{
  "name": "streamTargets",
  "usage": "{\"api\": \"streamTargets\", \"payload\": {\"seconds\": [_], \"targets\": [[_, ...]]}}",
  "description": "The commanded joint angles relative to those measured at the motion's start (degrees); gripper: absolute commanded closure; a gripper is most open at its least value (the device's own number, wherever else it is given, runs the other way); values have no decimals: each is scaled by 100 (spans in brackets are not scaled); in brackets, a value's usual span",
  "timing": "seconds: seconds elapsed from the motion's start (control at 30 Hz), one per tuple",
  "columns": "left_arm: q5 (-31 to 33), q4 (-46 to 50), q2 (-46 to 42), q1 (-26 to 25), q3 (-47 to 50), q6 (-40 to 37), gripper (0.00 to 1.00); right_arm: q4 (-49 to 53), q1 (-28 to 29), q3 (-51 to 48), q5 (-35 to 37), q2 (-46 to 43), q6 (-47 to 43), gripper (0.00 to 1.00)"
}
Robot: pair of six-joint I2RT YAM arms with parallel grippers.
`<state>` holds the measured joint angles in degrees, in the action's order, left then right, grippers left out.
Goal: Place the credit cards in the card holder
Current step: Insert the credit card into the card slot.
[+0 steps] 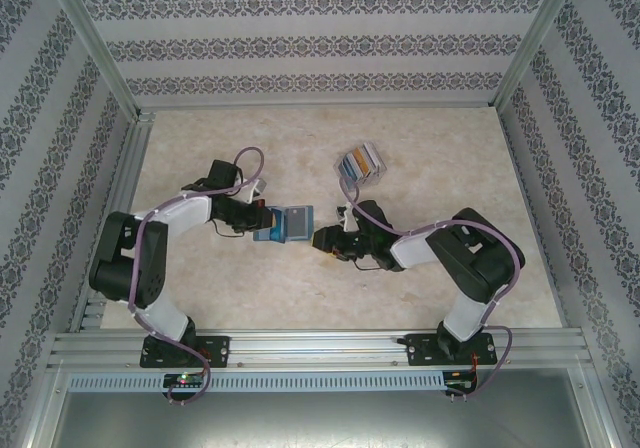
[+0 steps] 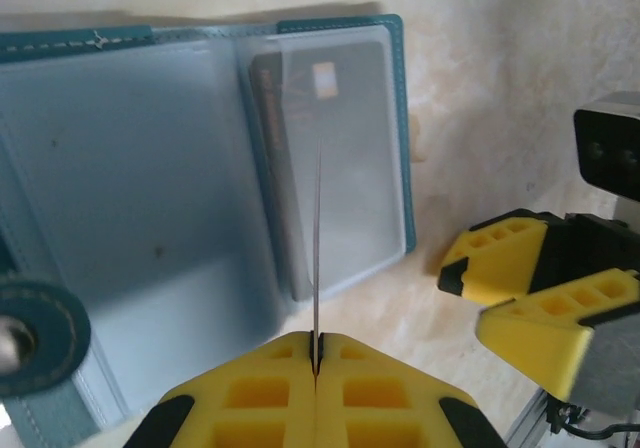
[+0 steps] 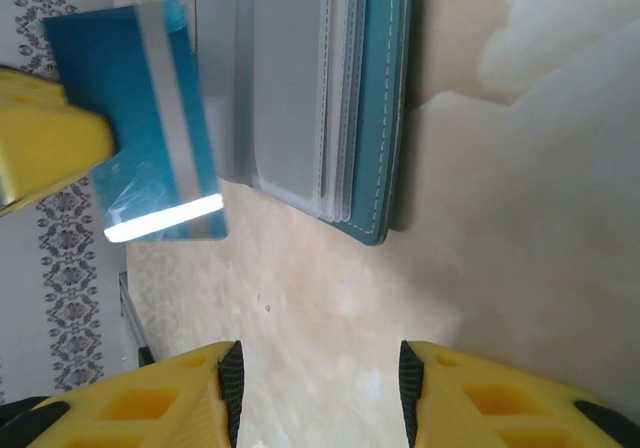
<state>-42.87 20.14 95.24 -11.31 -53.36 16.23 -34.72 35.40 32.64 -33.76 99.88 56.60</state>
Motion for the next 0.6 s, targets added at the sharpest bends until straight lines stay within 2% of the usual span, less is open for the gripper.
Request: {"api": "streamTargets", "payload": {"seconds": [0.0,0.57], "targets": [[-245,-160,194,117,-226,-281,100,71,-179,117,-319,222,-175,52],[-758,-243,670,471,-543,-47,100,114,-490,356,-710,506,-188,53]]}}
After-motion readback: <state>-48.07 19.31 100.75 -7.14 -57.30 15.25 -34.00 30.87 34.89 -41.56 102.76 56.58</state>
